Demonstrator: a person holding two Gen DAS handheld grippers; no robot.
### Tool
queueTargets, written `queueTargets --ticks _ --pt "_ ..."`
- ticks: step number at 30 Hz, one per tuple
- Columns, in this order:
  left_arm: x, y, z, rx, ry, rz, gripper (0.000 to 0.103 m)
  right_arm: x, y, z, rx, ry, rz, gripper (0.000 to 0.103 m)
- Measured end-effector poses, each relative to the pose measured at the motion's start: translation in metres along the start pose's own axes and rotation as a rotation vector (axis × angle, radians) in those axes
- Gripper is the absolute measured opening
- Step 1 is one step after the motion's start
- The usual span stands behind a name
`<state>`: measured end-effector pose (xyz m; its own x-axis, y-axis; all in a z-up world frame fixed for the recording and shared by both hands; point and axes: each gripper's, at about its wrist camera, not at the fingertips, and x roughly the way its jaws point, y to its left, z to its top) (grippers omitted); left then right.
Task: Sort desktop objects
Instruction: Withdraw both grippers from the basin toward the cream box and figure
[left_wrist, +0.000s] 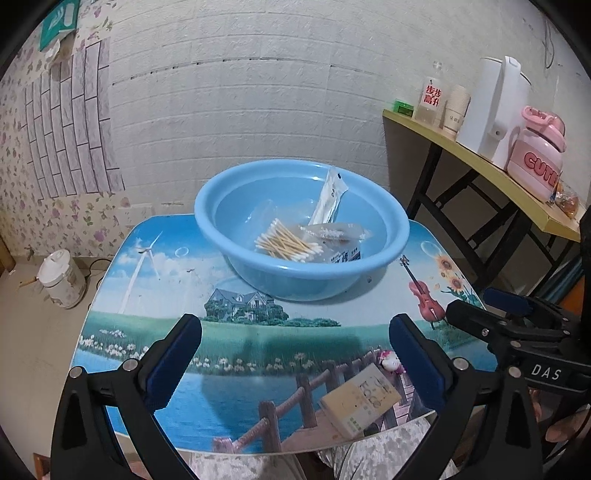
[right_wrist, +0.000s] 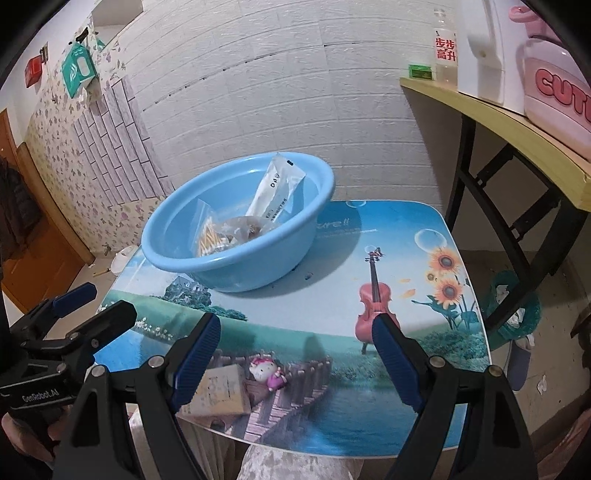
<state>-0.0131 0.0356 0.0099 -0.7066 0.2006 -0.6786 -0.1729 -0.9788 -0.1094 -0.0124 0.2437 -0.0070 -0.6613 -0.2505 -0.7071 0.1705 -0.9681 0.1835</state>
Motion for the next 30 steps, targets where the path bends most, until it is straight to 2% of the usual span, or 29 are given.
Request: queueTargets --ticks 8,11,16,23,30 --pt "-0.003 -0.006 -0.017 -0.033 0.002 0.023 0.103 -0.005 -0.007 -0.016 -0.027 0.012 -0.026 0.086" --pt "0.001 -0.007 -0.025 -0.072 0.033 0.014 0.103 0.003 -0.011 -0.023 -0.031 0.041 -0.040 0.086" --pt "0.006 -0.016 -0.031 -0.049 0.051 0.030 0.103 0.005 -0.015 -0.028 -0.019 0.039 -0.037 0.086" --pt "0.006 -0.022 -0.040 -0.094 0.043 0.028 0.103 0.007 -0.022 -0.029 -0.007 0.044 -0.056 0.086" --pt "0.019 -0.033 -0.052 -0.091 0.089 0.034 0.103 0.011 -0.029 -0.034 0.001 0.052 -0.059 0.086"
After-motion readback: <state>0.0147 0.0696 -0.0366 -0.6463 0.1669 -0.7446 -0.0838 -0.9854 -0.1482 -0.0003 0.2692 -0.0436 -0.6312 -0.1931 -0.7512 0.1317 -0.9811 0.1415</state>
